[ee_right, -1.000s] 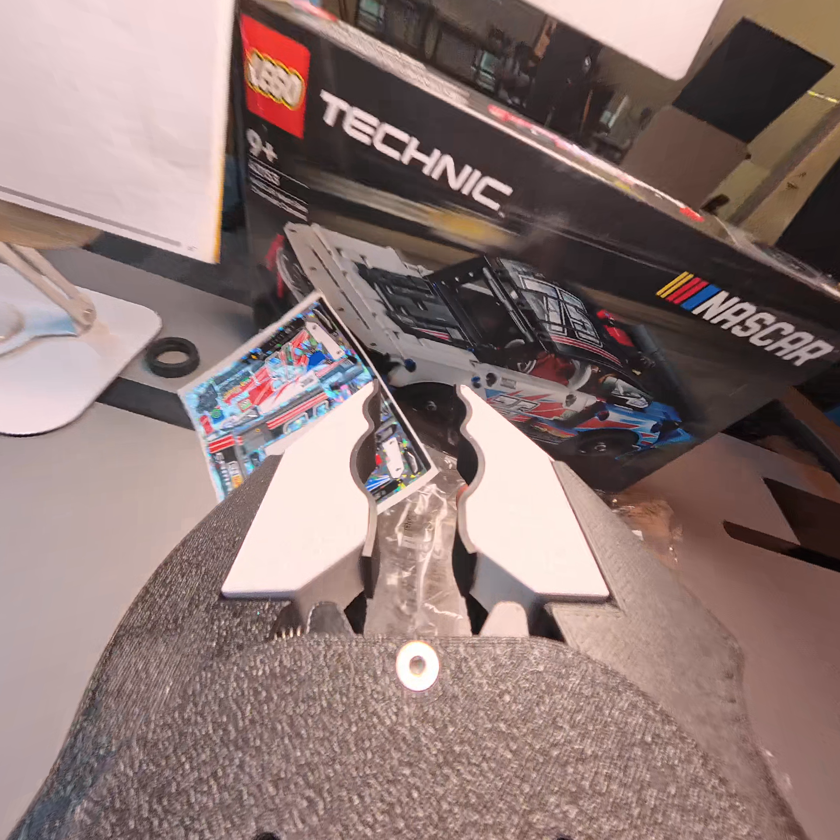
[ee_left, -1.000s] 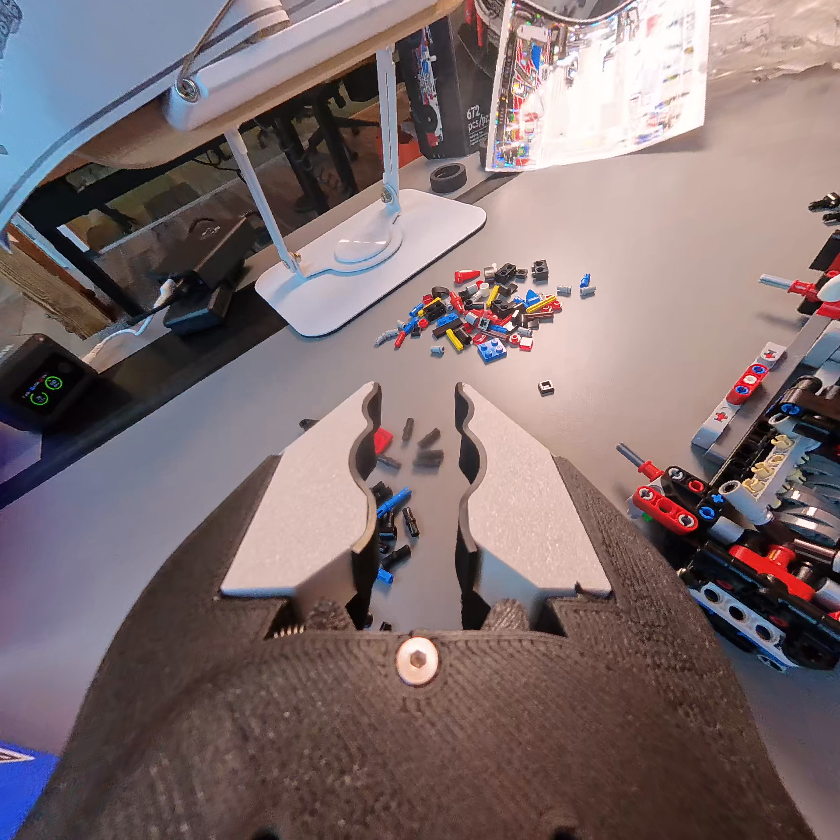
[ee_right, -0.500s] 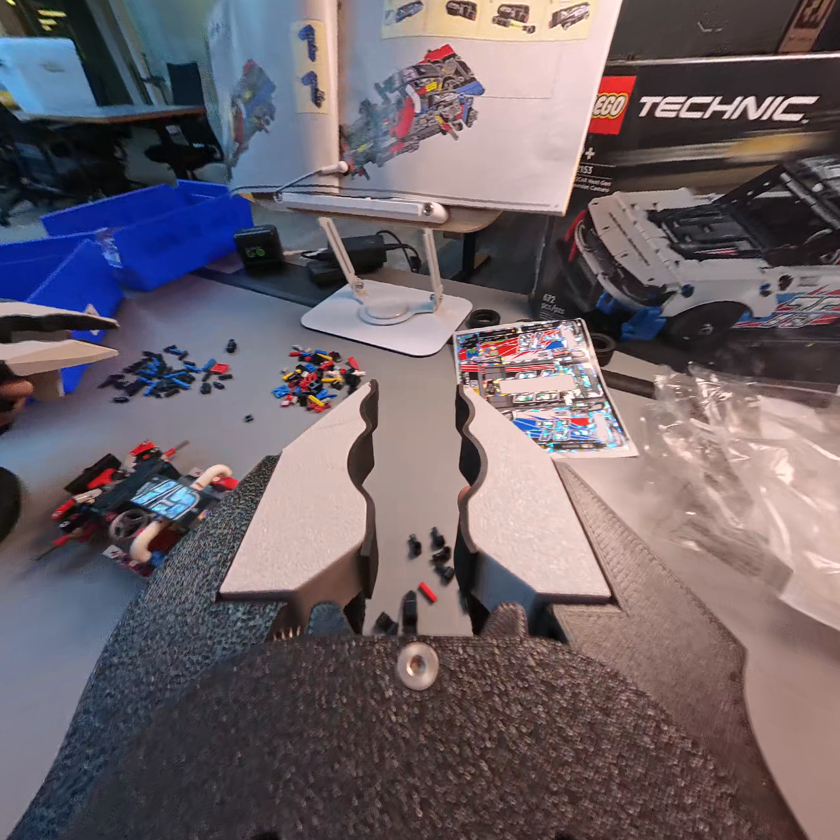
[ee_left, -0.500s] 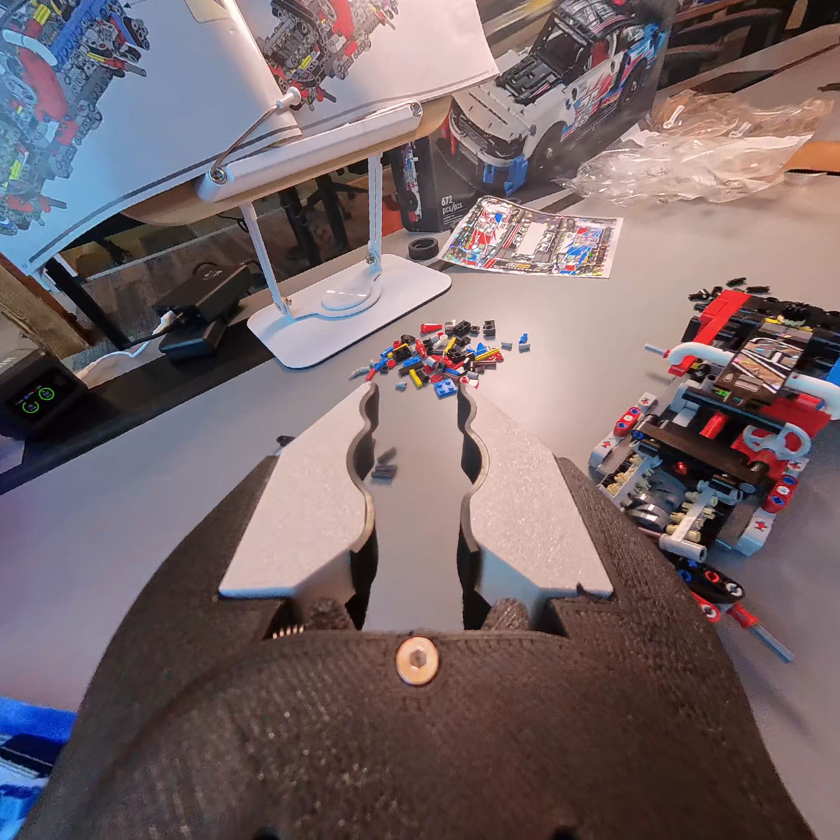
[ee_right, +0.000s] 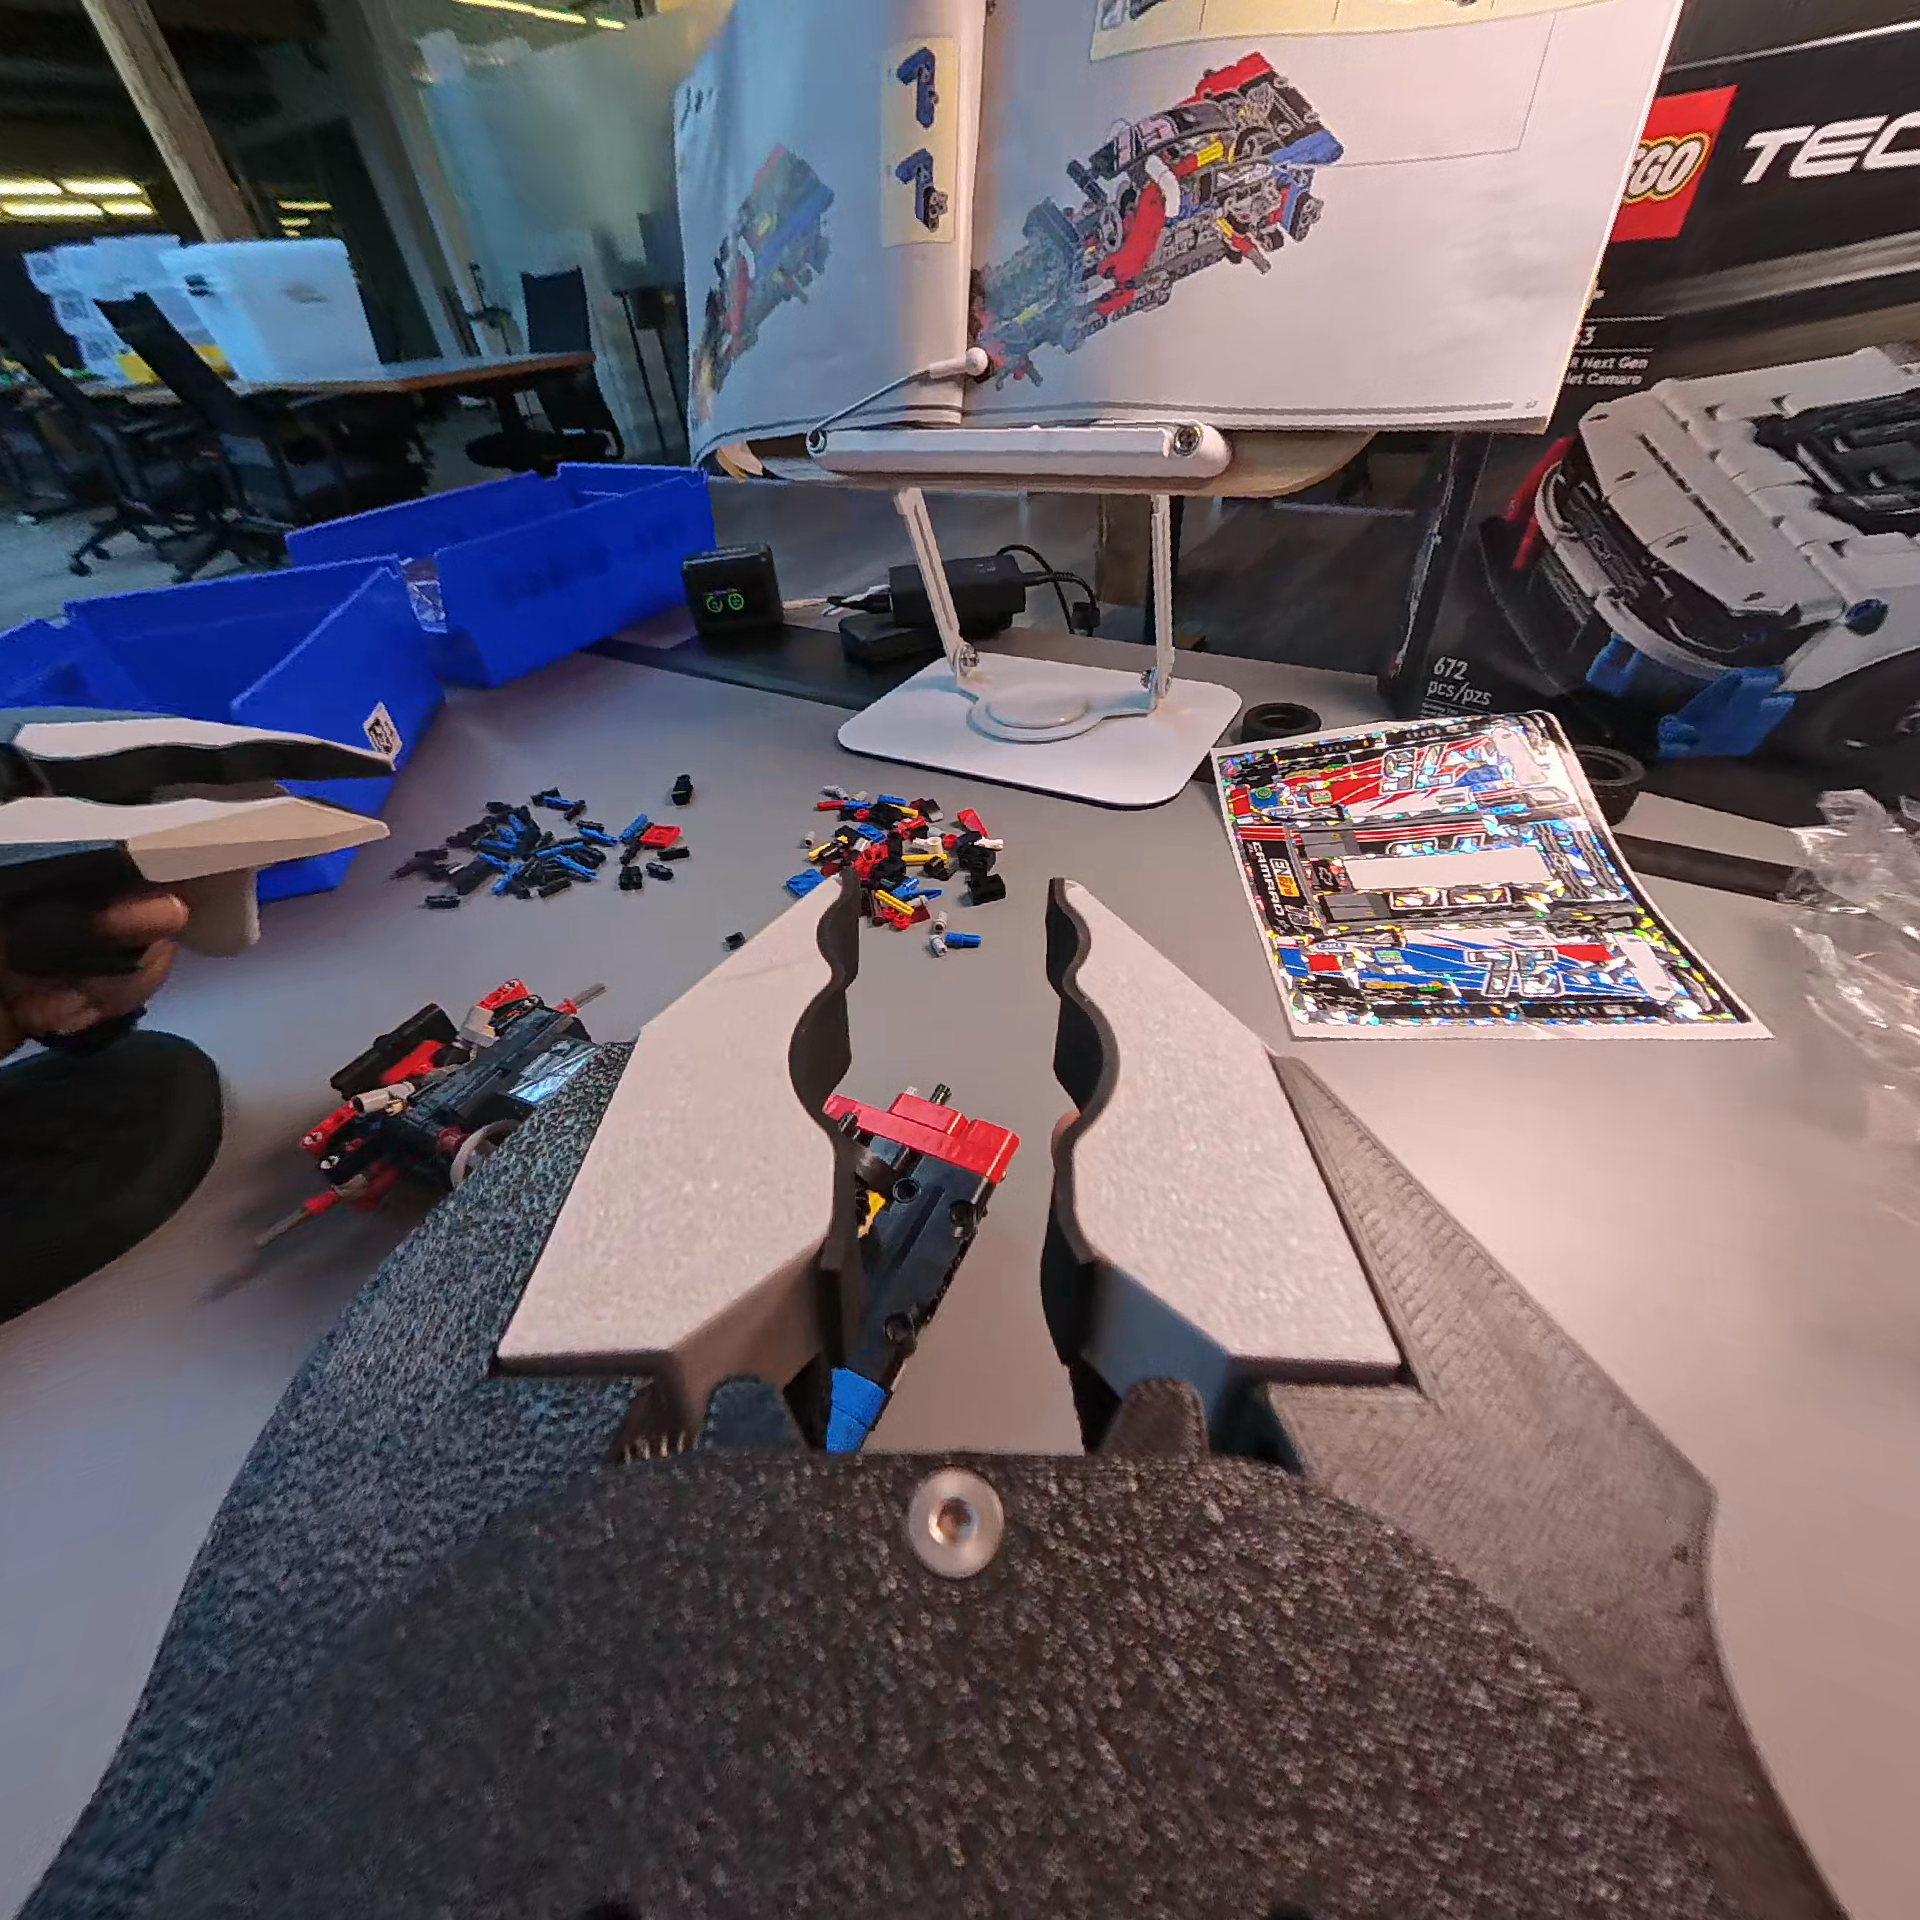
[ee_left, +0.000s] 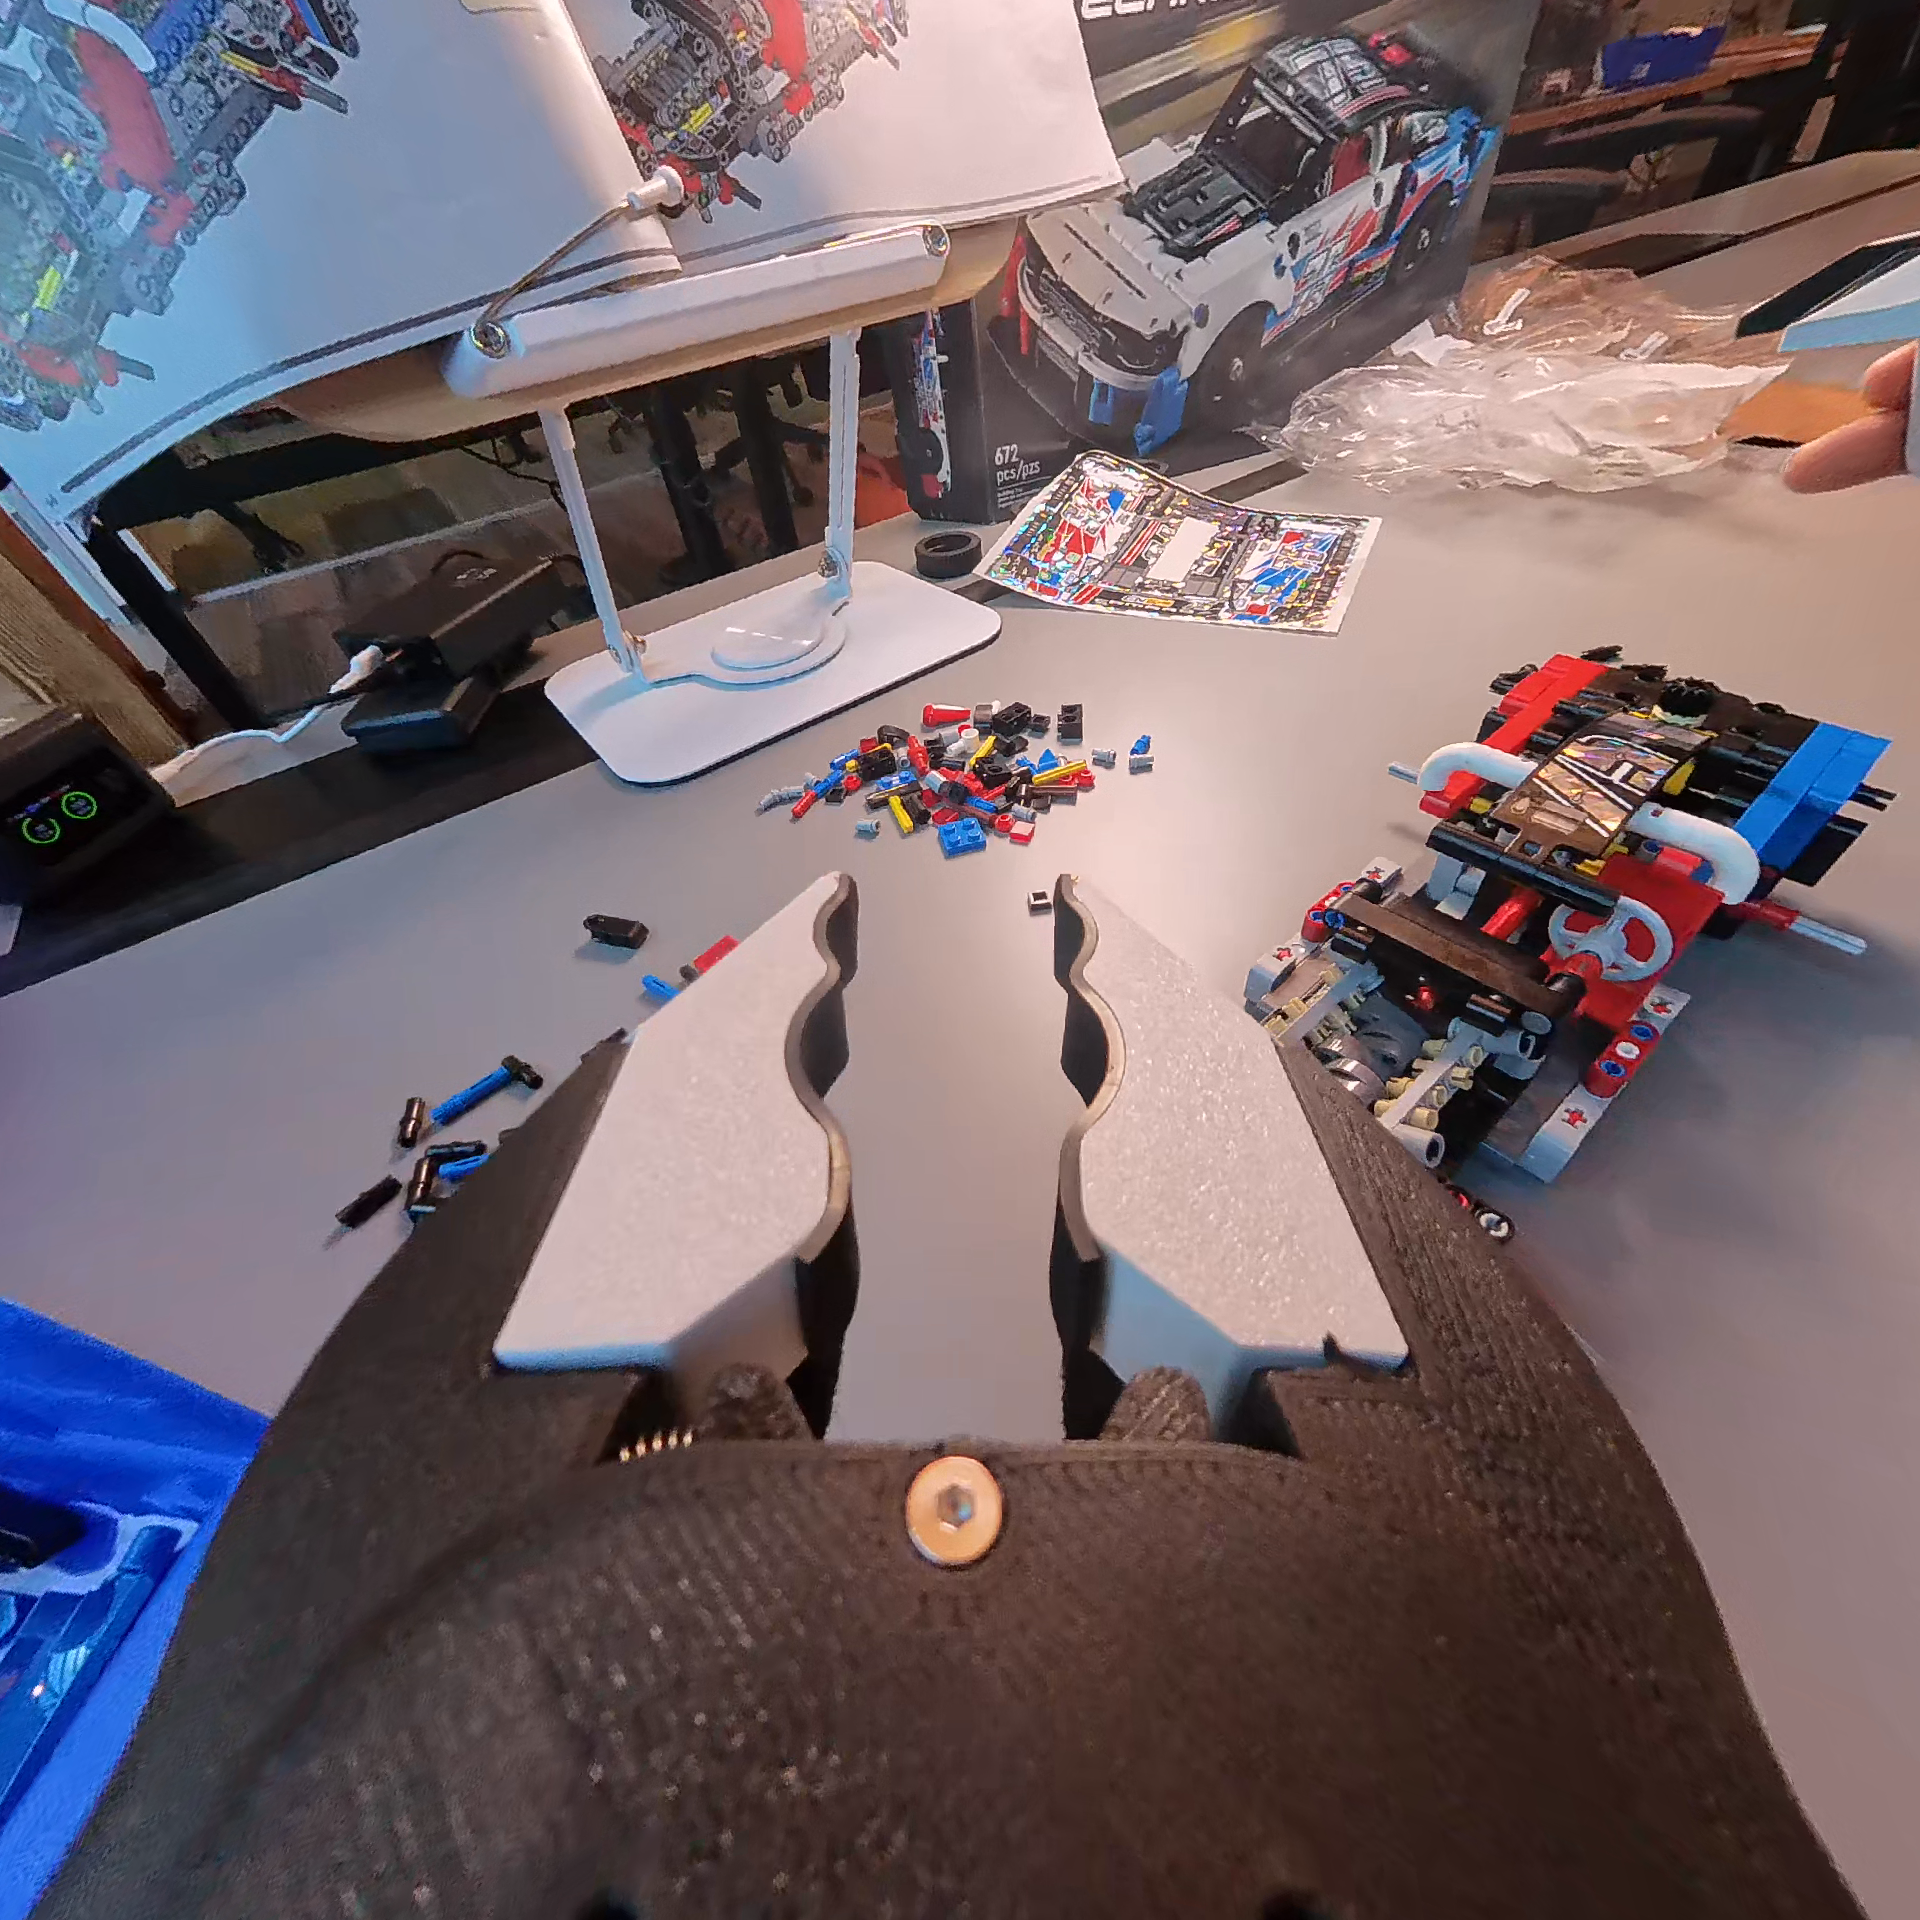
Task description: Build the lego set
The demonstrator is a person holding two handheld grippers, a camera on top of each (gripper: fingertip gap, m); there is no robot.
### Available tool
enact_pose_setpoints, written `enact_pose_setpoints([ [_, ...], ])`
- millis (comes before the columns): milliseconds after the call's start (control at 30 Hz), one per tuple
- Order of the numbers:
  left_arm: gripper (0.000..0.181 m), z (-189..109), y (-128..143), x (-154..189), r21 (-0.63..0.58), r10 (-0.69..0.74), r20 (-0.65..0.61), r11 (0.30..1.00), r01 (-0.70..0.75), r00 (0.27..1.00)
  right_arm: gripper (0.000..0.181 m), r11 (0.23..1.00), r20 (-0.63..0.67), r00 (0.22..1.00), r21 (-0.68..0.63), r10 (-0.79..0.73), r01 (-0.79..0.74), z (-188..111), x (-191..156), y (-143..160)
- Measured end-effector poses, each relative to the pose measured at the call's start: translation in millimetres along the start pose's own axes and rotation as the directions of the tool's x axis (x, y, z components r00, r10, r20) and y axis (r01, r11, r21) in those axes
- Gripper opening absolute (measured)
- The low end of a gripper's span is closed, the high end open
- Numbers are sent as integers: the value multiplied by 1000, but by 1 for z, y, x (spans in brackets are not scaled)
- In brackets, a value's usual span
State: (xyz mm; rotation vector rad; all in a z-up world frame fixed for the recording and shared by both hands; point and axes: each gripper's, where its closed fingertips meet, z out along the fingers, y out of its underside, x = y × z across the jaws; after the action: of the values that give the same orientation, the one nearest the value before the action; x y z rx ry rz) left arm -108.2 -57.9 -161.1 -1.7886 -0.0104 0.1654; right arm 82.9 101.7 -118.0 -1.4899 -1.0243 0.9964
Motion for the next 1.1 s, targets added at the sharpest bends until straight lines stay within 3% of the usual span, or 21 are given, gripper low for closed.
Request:
enact_pose_setpoints([
  [400,46,-2,7,-10,-12,-5,50,1000,5,999,41,998,-22,998,-29,-63,62,9,8,20],
  [533,48,-2,9,-14,-17,-23,60,1000,24,998,55,978,70,982,-109,-173,180,17,-1,24],
  [633,48,-1,11,-12,-26,-16,55,1000,17,998,53,894,250,910,-224,-332,388,38,-14,29],
  [733,48,-1,11,-10,-29,4,55,1000,-2,998,27,777,477,754,-207,-451,595,72,-37,35],
  [800,48,-1,10,-10,-25,7,54,1000,-6,999,11,719,626,647,-190,-436,668,95,-60,47],
  [867,47,-2,10,-10,-22,2,52,1000,-1,999,10,683,720,577,-197,-387,703,119,-81,62],
  [1000,47,-3,10,-11,-16,-2,53,1000,3,999,17,595,792,531,-278,-301,754,161,-101,101],
  [1100,47,-3,10,-9,-15,-1,43,1000,1,999,20,557,812,531,-333,-241,761,174,-105,124],
])
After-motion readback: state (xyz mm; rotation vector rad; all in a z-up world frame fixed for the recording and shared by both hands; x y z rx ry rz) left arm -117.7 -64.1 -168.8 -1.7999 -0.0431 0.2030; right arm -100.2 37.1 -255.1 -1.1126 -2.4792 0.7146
